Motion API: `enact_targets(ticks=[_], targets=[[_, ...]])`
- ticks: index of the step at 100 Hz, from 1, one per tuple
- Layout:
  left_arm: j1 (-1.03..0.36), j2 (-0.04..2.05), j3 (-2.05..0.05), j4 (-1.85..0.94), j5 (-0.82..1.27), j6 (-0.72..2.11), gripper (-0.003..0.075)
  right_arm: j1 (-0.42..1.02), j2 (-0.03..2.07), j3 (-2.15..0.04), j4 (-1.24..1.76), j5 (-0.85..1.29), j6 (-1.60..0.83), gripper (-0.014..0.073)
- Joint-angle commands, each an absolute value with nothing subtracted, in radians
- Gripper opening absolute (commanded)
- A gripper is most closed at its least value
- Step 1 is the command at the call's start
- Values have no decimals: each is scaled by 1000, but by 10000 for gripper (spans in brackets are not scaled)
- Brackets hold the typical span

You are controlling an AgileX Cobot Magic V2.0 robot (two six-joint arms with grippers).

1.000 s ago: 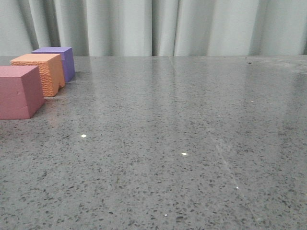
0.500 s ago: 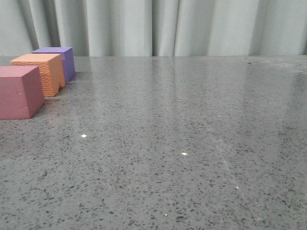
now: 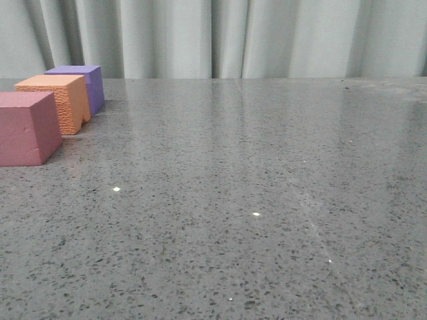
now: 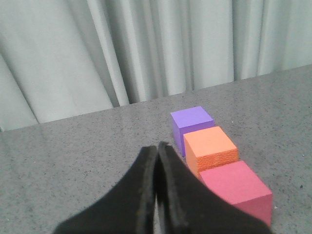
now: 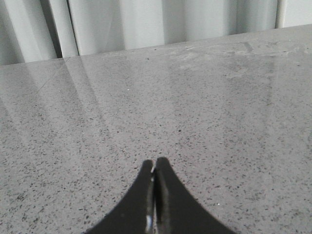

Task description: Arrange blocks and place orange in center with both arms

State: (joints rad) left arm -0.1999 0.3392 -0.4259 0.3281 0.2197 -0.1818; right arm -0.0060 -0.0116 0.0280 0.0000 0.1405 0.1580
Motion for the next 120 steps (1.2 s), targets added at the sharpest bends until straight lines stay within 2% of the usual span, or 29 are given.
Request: enact_targets(ticks=[1, 40, 93, 120], targets=[[-194, 285, -344, 290, 54, -172, -19, -14, -33, 14, -6, 60, 153, -67], [-193, -40, -44, 198, 84, -172, -19, -14, -33, 14, -6, 60, 153, -67], [-186, -37, 49, 204, 80, -172, -19, -14, -32, 14, -6, 60, 153, -67], [-105, -37, 49, 186, 85, -172, -19, -14, -32, 14, -6, 60, 153, -67]])
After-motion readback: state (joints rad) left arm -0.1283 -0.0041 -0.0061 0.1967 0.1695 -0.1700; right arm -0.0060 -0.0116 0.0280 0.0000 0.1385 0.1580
